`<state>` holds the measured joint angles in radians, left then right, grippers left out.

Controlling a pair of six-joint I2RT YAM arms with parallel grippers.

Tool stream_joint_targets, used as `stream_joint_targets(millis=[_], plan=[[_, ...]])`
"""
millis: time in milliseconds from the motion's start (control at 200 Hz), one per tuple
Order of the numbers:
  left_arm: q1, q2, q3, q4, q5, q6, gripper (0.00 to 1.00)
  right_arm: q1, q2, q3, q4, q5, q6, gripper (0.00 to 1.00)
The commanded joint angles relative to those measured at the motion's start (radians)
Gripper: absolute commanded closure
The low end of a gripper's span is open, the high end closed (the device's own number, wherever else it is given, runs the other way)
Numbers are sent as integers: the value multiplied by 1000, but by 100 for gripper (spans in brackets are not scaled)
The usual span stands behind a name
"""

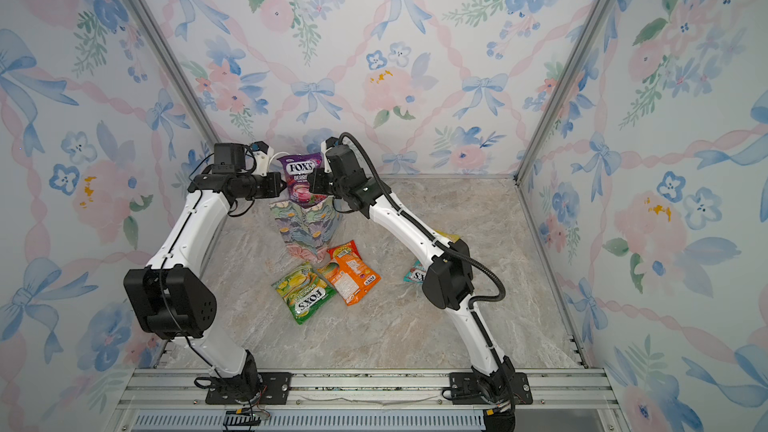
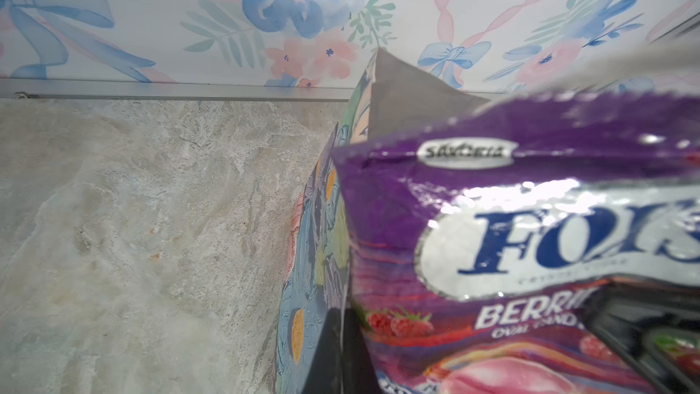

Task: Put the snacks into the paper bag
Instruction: 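Carry the purple bag over the gift bag beside the left gripper, then lower the purple bag into the gift bag with the right gripper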

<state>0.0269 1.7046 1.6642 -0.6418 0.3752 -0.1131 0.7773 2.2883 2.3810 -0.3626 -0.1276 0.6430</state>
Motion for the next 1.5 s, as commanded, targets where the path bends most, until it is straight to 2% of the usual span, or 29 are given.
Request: stream_joint_targets(millis=[0,300,400,535,605,650,840,1000,1125,1275,1385,1495], plan=[[1,-13,-18,-2,4,12,100,8,-85,-19,82,-20,27,100],[1,-12,-18,-2,0,13,100,4,-126,-97,117,0,43,98],[2,-10,-18,-2,1,13,100,0,-134,-112,120,3,47,95],[3,-9,-17,-2,3,12,100,-4,-144,-129,130,5,53,73],[3,-10,-18,-3,2,13,100,-9,-148,-131,133,10,46,56],[3,-10,-17,-2,1,13,100,-13,-151,-130,134,12,43,49],[4,-12,-17,-3,1,13,100,-23,-153,-93,116,17,22,28],[4,-13,-17,-2,2,13,100,-24,-153,-44,92,20,-12,16],[4,-13,-17,-2,2,13,100,-23,-155,-11,63,3,-63,15],[5,-10,-17,-2,2,13,100,-10,-142,87,-72,-1,-170,17],[5,-10,-18,-3,2,12,100,8,-142,134,-177,28,-264,24],[5,-9,-17,-2,2,13,100,24,-151,140,-248,55,-345,36]])
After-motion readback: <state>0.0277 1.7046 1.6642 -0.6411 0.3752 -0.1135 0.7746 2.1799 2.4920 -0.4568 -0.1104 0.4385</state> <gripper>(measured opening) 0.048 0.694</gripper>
